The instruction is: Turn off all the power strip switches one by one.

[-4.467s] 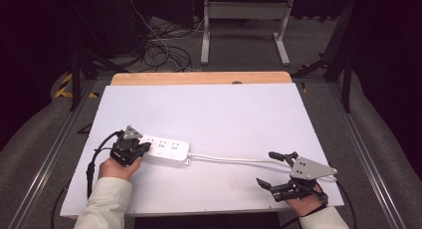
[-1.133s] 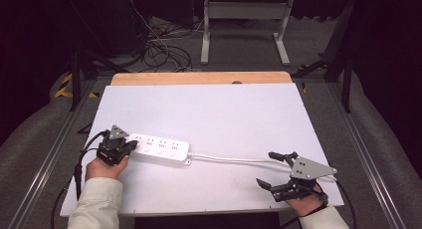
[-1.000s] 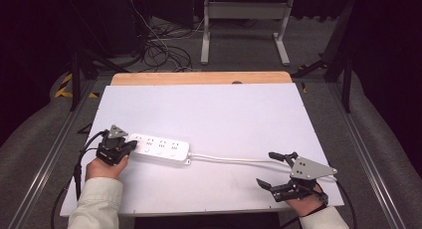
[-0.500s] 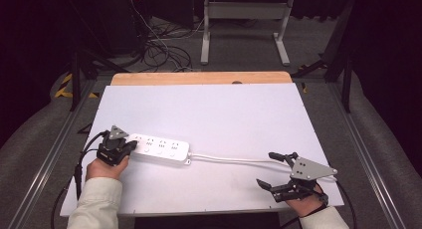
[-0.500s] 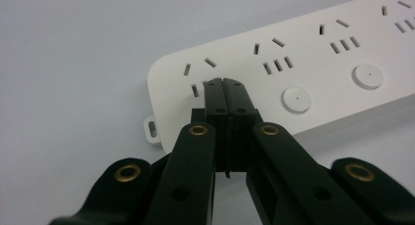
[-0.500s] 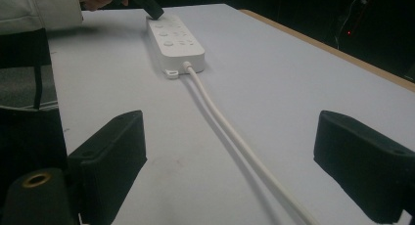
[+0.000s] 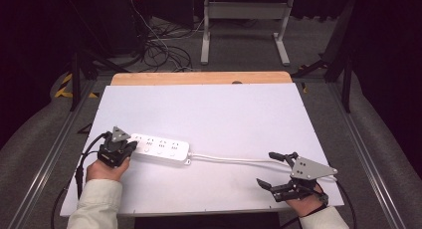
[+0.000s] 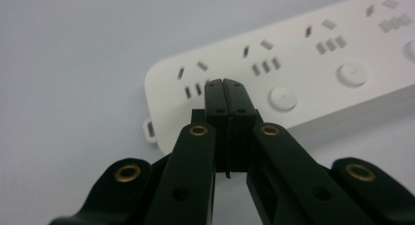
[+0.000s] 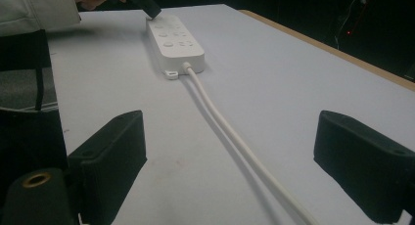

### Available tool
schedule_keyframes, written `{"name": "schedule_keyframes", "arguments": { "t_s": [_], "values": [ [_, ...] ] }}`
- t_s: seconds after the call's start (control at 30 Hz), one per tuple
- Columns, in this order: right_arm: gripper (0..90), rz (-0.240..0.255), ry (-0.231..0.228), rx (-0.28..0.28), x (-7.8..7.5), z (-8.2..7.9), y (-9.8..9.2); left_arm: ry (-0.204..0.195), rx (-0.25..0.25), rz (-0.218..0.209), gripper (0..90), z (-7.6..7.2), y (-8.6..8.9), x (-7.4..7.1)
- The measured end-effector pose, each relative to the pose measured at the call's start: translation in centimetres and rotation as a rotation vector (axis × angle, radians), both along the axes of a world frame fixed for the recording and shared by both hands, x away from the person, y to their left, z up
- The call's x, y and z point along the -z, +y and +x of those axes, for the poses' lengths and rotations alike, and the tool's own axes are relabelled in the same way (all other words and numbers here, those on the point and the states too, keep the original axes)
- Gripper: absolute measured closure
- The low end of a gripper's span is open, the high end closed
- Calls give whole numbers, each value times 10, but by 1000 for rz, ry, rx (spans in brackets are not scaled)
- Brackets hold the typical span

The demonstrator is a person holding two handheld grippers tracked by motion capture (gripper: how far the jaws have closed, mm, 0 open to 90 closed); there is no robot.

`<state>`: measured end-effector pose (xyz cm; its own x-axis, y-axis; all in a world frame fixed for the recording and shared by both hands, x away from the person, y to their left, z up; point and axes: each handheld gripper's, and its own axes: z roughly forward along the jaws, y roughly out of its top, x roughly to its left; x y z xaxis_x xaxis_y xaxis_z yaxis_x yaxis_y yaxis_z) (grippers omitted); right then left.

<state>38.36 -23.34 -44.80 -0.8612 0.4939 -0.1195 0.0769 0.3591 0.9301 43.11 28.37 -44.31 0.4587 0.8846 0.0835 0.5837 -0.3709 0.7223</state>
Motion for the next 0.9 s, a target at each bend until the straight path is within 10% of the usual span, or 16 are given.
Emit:
{"name": "schedule_keyframes", "arguments": {
  "t_s": [0.57, 0.63, 0.9],
  "values": [
    [125, -4, 4, -1, 1, 1, 0, -104, 43, -77, 895, -17, -5, -23],
    [125, -1, 5, 0, 1, 1, 0, -109, 62, -110, 695, -21, -5, -25],
    [125, 1, 3, 1, 0, 0, -1, -186, 208, -182, 456, -55, -5, -21]
  ]
}}
